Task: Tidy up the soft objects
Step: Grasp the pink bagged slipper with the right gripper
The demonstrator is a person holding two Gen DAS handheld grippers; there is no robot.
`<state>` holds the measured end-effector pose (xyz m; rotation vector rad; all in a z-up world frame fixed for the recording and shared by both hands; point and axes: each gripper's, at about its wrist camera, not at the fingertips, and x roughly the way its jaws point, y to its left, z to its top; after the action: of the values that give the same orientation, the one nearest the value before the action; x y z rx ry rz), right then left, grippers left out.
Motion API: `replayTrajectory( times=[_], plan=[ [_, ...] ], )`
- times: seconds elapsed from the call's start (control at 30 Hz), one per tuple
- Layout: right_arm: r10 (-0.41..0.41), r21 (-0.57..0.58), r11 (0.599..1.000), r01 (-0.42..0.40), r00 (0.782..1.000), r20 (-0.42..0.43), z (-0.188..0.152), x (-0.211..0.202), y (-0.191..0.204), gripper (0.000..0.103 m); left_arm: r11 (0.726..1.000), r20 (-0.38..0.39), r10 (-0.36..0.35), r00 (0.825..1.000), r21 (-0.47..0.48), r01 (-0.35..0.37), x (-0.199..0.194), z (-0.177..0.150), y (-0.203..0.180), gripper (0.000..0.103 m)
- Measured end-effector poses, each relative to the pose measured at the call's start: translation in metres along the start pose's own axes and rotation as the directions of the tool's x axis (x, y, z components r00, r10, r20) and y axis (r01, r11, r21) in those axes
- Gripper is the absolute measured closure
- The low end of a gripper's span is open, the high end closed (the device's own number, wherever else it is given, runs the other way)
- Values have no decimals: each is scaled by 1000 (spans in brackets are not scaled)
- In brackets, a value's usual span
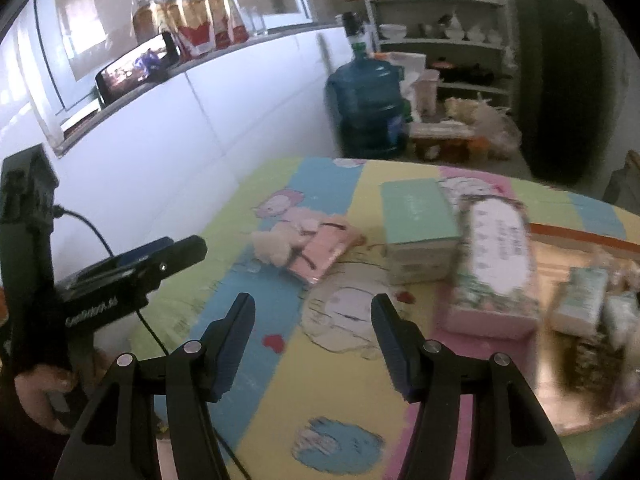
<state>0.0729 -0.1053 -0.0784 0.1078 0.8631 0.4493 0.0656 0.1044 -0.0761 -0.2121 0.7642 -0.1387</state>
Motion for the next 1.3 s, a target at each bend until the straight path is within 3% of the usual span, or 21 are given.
replayTrajectory(
  times=[0.33, 0.47, 0.6, 0.9, 0.93, 1.03, 1.3],
  plan=[
    [-89, 150, 984, 98, 994, -64, 25, 86, 7, 41, 996, 14, 73, 997, -51, -72, -1, 0, 49, 40],
    [-172, 184, 964, 190, 979, -110, 31, 118, 7, 41, 995, 15, 79, 997, -56, -78, 0, 0, 60, 40],
    [-200, 259, 936, 238, 966, -166, 34, 144, -4, 41, 996, 15, 78, 997, -55, -77, 3, 0, 63, 40],
    [-245, 231, 928, 291, 947, -208, 41, 172, -1, 41, 995, 11, 74, 997, -69, -74, 8, 0, 73, 40],
    [-248, 229, 928, 295, 945, -212, 40, 174, -2, 42, 995, 10, 74, 997, -67, -73, 9, 0, 73, 40],
    [-283, 181, 928, 326, 932, -225, 39, 177, 1, 61, 996, 7, 71, 997, -59, -71, 11, 2, 72, 40],
    [-237, 169, 947, 274, 948, -211, 24, 148, -5, 71, 1000, -36, 7, 999, 15, -7, 42, 19, 54, 40]
  ],
)
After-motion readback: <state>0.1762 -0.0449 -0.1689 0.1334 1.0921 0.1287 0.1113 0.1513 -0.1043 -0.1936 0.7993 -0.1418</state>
